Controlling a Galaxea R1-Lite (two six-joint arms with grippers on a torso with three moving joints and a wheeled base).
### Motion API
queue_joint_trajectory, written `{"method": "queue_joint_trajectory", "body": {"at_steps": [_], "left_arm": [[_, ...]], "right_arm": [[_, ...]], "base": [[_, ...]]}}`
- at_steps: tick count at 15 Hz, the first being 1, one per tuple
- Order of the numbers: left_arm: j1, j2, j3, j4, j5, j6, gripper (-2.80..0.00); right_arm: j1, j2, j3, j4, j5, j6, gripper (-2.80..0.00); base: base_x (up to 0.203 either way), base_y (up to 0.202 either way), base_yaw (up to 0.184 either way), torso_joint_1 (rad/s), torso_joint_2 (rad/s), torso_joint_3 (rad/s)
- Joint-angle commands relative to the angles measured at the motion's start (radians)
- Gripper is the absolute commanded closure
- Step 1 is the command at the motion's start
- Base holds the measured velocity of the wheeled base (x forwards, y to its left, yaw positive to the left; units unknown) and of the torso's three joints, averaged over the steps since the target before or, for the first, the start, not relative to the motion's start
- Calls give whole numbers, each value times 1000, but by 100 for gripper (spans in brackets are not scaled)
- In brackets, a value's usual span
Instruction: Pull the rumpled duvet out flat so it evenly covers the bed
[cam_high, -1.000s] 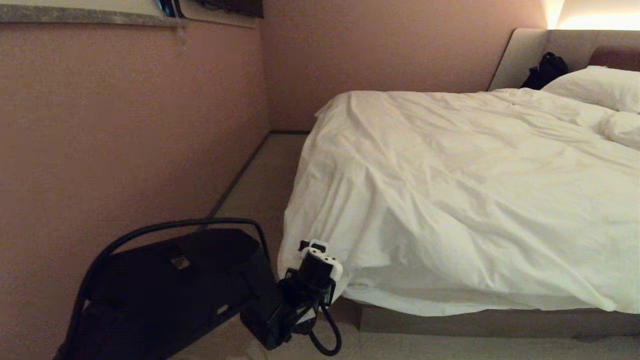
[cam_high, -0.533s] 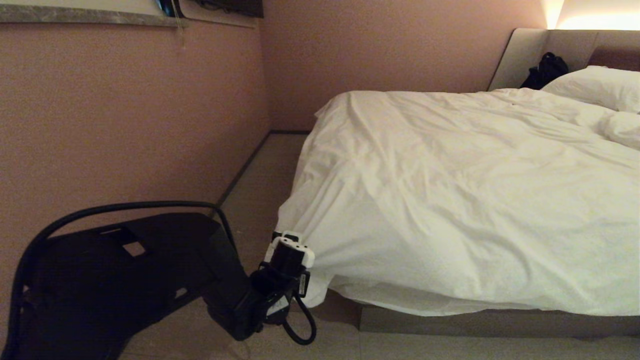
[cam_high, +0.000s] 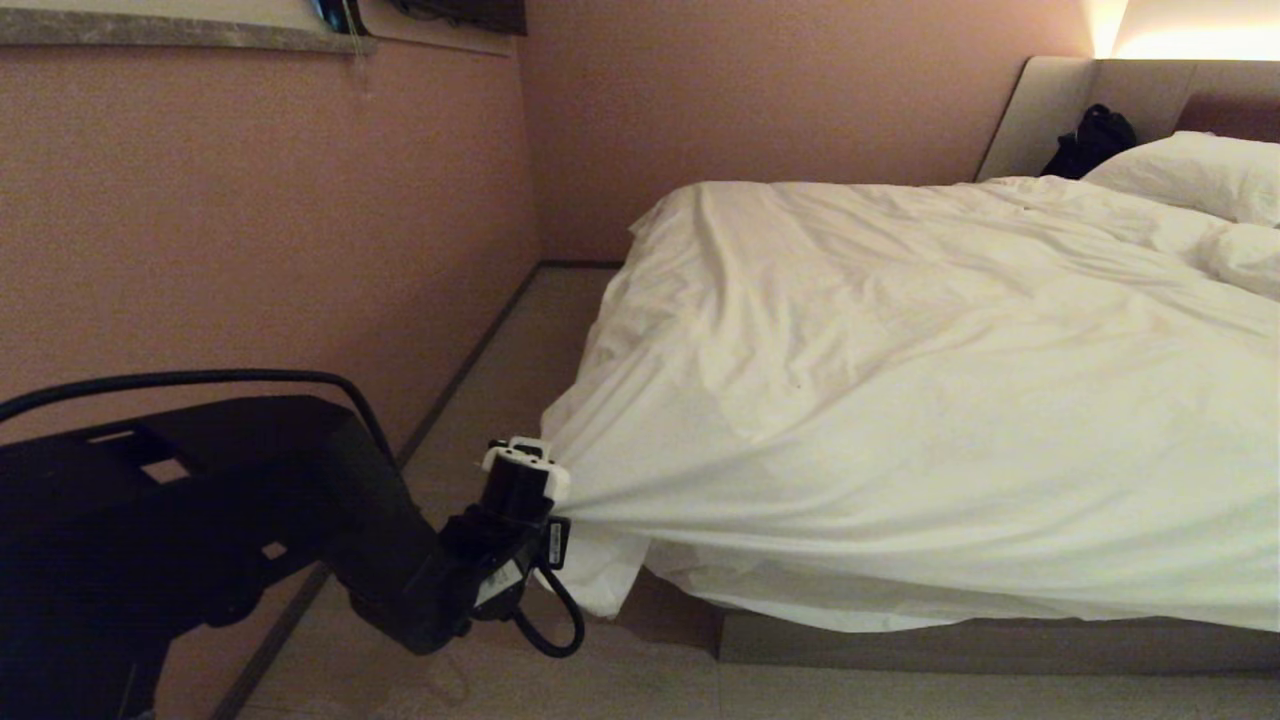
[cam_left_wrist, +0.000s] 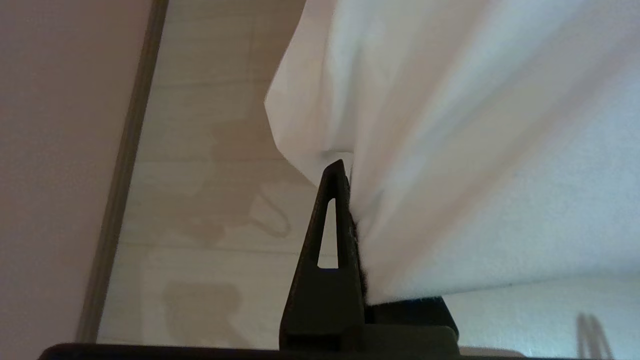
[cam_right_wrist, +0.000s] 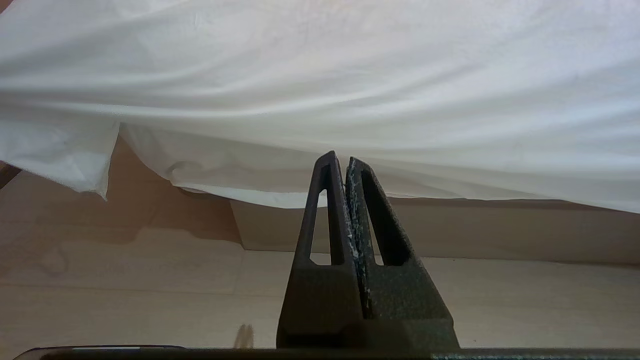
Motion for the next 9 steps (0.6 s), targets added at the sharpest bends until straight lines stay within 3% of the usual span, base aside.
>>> {"method": "queue_joint_trajectory", "body": {"at_steps": [1,9], "left_arm": [[-49,-15,34,-4,3,-33,0],[-386,-101,107,46,36,-216,0]], "right_arm": [[0,0,0,0,0,0,0],[0,0,0,0,0,0,0]], "base": [[0,0,0,0,0,0],[0,0,0,0,0,0]]}}
